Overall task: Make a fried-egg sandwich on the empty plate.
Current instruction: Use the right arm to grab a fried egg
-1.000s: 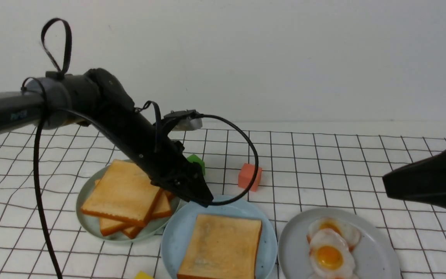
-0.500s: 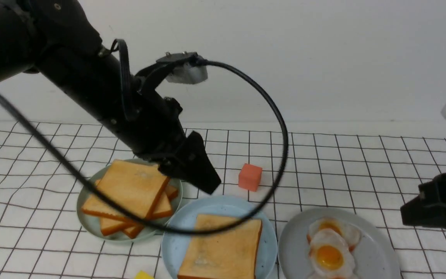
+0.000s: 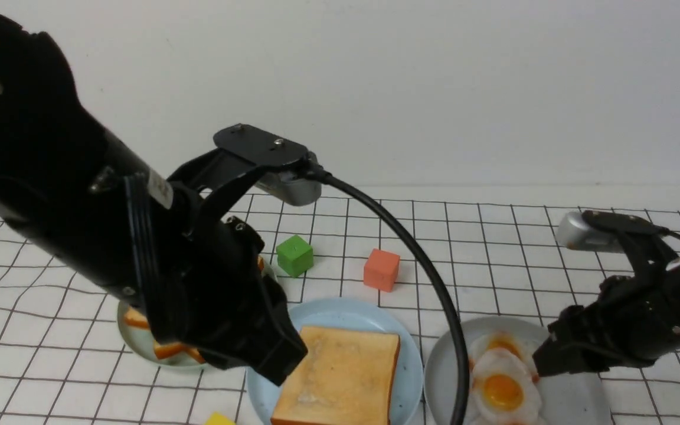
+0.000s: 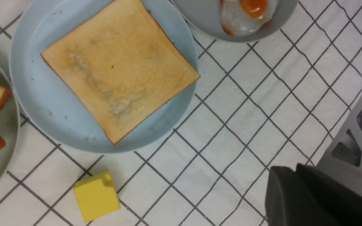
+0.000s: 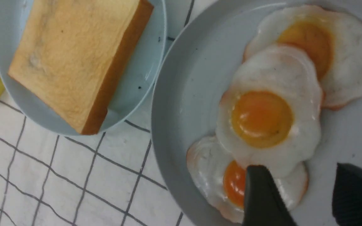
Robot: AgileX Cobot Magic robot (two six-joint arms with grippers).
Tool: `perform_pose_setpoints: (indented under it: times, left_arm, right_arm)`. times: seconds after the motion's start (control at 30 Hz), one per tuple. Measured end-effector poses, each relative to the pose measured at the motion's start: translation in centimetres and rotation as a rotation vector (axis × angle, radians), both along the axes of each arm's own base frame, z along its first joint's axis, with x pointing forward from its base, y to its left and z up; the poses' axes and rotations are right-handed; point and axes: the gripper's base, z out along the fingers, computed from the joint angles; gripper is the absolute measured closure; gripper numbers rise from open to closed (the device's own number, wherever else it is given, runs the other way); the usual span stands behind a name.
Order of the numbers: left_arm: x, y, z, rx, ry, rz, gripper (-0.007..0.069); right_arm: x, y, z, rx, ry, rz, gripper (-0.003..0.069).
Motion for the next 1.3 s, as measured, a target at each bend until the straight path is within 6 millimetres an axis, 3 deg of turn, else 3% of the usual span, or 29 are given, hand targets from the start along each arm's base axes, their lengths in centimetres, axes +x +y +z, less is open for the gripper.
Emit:
perform_pose_setpoints:
  times: [0.17, 0.4, 0.63, 0.93, 1.1, 1.23, 1.3]
  left_arm:
    - [-0.7, 0.2, 0.2, -0.004, 0.033, -0.024, 0.0638]
    - [-0.8, 0.2, 0.2, -0.002, 0.040, -0.028, 0.0638]
    - [-0.8, 0.2, 0.2, 0.000, 0.041, -0.029, 0.0638]
    - [-0.7, 0.4, 0.1, 0.019, 0.029, -0.029, 0.0638]
    - [-0.7, 0.4, 0.1, 0.022, 0.027, -0.029, 0.0638]
    - [-0.7, 0.4, 0.1, 0.022, 0.027, -0.029, 0.0638]
    - [-0.7, 0.4, 0.1, 0.022, 0.027, -0.029, 0.0638]
  right_arm:
    - [2.4, 0.2, -2.1, -0.035, 0.010, 0.048, 0.0244]
    - [5.3, 0.5, -3.1, -0.054, -0.007, 0.087, 0.0253]
    - [5.5, 0.7, -5.5, -0.051, 0.097, 0.126, 0.0313]
    - [5.8, 0.8, -6.3, -0.047, 0.125, 0.112, 0.0343]
    - [5.8, 0.8, -6.4, -0.043, 0.137, 0.114, 0.0426]
    - [5.6, 0.8, -6.5, -0.035, 0.158, 0.120, 0.0591]
    - [5.6, 0.8, -6.4, -0.032, 0.162, 0.122, 0.0618]
